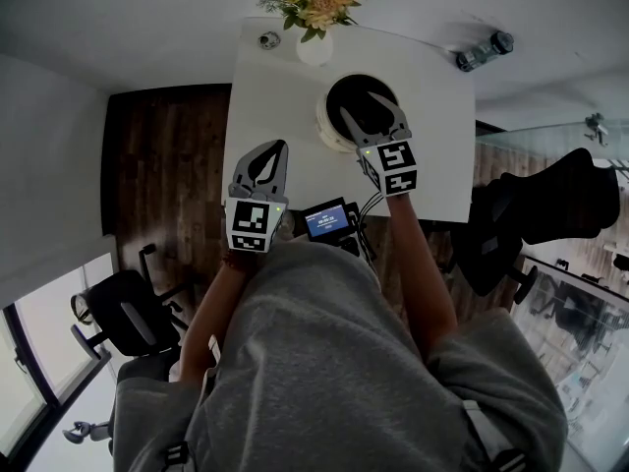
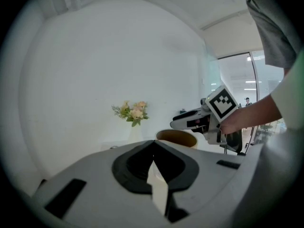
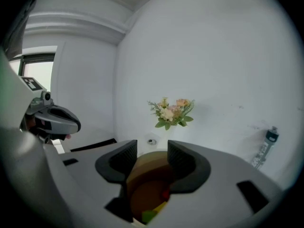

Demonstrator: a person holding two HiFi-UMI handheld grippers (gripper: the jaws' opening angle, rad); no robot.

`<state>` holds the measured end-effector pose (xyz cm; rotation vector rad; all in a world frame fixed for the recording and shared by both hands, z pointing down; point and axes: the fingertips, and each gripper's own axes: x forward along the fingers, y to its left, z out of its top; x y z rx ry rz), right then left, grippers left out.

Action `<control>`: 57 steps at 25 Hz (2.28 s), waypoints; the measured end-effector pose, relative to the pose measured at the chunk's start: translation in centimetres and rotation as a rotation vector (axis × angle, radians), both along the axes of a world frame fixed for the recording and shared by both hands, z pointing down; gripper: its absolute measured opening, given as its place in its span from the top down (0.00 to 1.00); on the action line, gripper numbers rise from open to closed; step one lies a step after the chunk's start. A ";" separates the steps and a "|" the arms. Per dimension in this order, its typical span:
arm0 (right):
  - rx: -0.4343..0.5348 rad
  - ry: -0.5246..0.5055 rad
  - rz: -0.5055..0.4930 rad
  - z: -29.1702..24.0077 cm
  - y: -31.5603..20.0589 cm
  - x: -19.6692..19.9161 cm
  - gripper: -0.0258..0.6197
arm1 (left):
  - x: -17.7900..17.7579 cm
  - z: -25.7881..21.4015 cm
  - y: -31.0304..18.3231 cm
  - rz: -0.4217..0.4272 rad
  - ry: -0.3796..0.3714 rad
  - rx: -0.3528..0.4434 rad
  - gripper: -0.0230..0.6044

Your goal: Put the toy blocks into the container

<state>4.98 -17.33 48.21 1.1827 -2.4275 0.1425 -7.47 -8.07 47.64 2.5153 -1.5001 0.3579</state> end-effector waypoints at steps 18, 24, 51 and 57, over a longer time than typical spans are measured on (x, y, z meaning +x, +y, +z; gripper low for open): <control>0.305 -0.136 0.097 -13.4 3.6 2.4 0.72 | 1.3 -6.7 -0.7 0.078 0.020 0.160 0.95; 0.395 -0.145 0.109 -16.3 6.2 2.1 0.76 | 1.7 -11.9 -0.8 0.094 0.061 0.276 0.95; 0.286 -0.135 0.158 -11.0 16.6 0.3 0.96 | 3.2 -11.1 7.3 0.180 0.102 0.300 0.95; 0.267 -0.136 0.141 -10.5 16.8 0.0 0.96 | 3.1 -10.7 7.4 0.172 0.102 0.291 0.95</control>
